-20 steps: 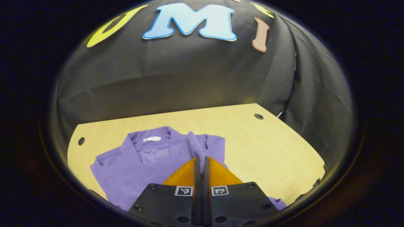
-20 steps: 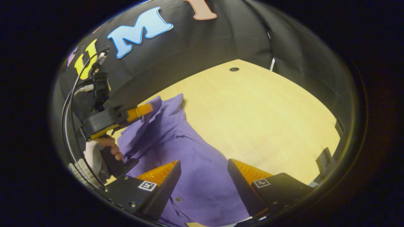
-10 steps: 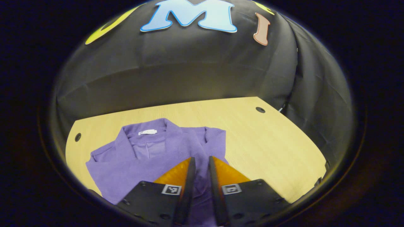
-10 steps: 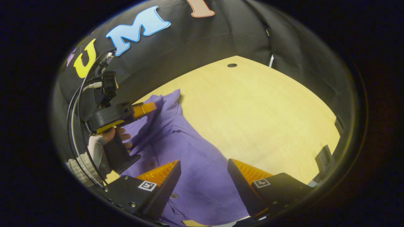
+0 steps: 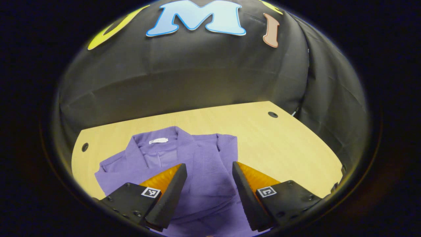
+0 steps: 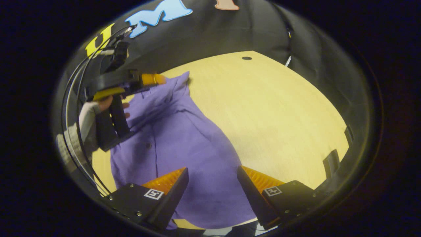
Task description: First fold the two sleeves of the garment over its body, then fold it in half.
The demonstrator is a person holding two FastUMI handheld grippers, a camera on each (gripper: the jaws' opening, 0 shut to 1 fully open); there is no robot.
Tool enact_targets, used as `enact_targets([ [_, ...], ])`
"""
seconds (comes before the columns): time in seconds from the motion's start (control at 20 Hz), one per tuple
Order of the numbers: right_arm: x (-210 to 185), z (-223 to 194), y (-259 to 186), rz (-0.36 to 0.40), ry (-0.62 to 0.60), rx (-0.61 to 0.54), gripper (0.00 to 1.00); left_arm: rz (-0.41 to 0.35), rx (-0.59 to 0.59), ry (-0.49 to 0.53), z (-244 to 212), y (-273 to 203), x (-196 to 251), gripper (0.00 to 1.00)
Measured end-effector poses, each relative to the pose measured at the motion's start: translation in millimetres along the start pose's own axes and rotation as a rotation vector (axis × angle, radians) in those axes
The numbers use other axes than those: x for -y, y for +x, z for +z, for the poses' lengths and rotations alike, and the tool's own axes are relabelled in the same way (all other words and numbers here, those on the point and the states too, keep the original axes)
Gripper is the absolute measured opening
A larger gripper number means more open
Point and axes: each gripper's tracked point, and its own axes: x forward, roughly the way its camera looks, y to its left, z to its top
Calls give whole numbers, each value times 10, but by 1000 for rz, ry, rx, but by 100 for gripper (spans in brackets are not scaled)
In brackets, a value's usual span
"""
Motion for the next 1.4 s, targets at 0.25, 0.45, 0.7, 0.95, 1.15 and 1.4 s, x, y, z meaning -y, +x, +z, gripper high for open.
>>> enact_targets([
  [0.25, 66, -370, 59, -30, -68, -81, 94, 8, 3, -1, -44, -207, -148, 95],
  [0.45, 99, -509, 115, -42, -101, -116, 94, 25, 1, -10, -156, -529, -293, 88],
  [0.7, 105, -584, 136, -56, -209, -156, 96, 86, -17, -38, -508, -1110, -496, 92],
  [0.95, 87, -580, 137, -44, -236, -199, 97, 177, -77, -96, -1113, -1763, -667, 87],
  [1.15, 81, -567, 148, -22, -279, -198, 97, 258, -129, -140, -1614, -2284, -701, 95],
  [1.4, 62, -536, 199, 13, -336, -173, 94, 323, -181, -200, -2057, -2741, -612, 95],
])
